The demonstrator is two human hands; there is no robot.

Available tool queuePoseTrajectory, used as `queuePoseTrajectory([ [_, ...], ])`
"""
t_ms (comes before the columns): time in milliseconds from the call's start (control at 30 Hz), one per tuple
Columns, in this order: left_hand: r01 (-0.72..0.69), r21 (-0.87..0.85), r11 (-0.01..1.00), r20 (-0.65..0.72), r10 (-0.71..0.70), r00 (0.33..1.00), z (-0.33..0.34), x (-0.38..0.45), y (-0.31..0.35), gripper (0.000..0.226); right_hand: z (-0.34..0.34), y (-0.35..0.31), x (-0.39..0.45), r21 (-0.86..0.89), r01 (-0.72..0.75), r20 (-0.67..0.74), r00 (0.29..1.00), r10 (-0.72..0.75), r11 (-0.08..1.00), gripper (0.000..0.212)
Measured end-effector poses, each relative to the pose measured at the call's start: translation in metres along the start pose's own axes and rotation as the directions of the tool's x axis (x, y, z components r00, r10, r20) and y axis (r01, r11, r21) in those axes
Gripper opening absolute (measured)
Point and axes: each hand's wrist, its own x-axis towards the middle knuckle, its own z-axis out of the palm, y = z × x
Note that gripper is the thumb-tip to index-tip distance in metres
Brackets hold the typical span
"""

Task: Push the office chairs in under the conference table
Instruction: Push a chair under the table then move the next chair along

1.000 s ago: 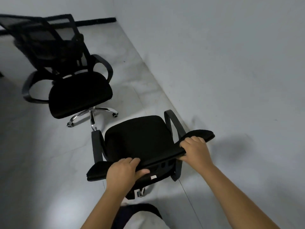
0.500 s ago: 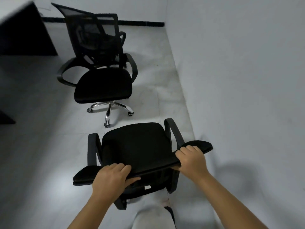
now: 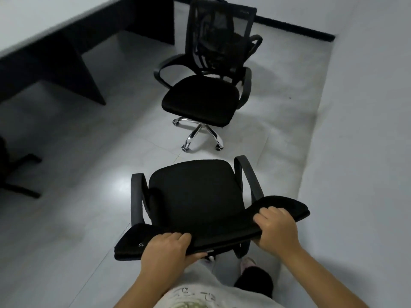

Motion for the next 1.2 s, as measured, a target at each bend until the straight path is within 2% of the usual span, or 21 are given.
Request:
queuePoseTrajectory([
  [67, 0.067, -0.013, 0.998, -0.022, -0.068, 0.997, 0.005, -0.006, 0.010, 0.069, 0.005, 0.010, 0.003, 0.026, 0.085, -0.004, 0.996, -0.085, 0.996, 0.031],
  [167, 0.207, 0.016, 0.978, -0.132, -0.203, 0.970, 0.011, -0.005, 0.040, 0.086, 0.011, 0.036, 0.018, 0.086, 0.231, -0.022, 0.973, -0.230, 0.969, 0.034],
  [333, 0.400, 0.048, 0.915, -0.181, -0.386, 0.905, 0.011, 0.011, 0.063, 0.082, 0.020, 0.059, 0.069, 0.173, 0.417, -0.072, 0.909, -0.410, 0.892, 0.034],
  [467, 0.516, 0.125, 0.847, -0.295, -0.465, 0.835, 0.009, 0.028, 0.045, 0.079, 0.040, 0.049, 0.117, 0.219, 0.472, -0.067, 0.880, -0.469, 0.854, 0.040],
  [667, 0.566, 0.217, 0.795, -0.392, -0.460, 0.797, 0.005, 0.047, -0.015, 0.080, 0.067, 0.017, 0.185, 0.277, 0.534, -0.051, 0.838, -0.543, 0.799, 0.047],
  [833, 0.564, 0.253, 0.786, -0.413, -0.439, 0.798, 0.000, 0.052, -0.078, 0.080, 0.095, -0.013, 0.238, 0.287, 0.639, -0.154, 0.766, -0.624, 0.713, 0.050],
  [1033, 0.547, 0.236, 0.803, -0.445, -0.411, 0.795, -0.006, 0.069, -0.149, 0.077, 0.124, -0.048, 0.298, 0.263, 0.667, -0.267, 0.744, -0.612, 0.697, 0.071],
  [1100, 0.542, 0.226, 0.809, -0.447, -0.409, 0.796, -0.007, 0.081, -0.174, 0.077, 0.134, -0.055, 0.320, 0.238, 0.660, -0.269, 0.750, -0.604, 0.713, 0.067],
  [1200, 0.540, 0.209, 0.815, -0.411, -0.428, 0.805, -0.010, 0.102, -0.219, 0.073, 0.148, -0.068, 0.356, 0.203, 0.649, -0.184, 0.760, -0.623, 0.733, 0.050],
])
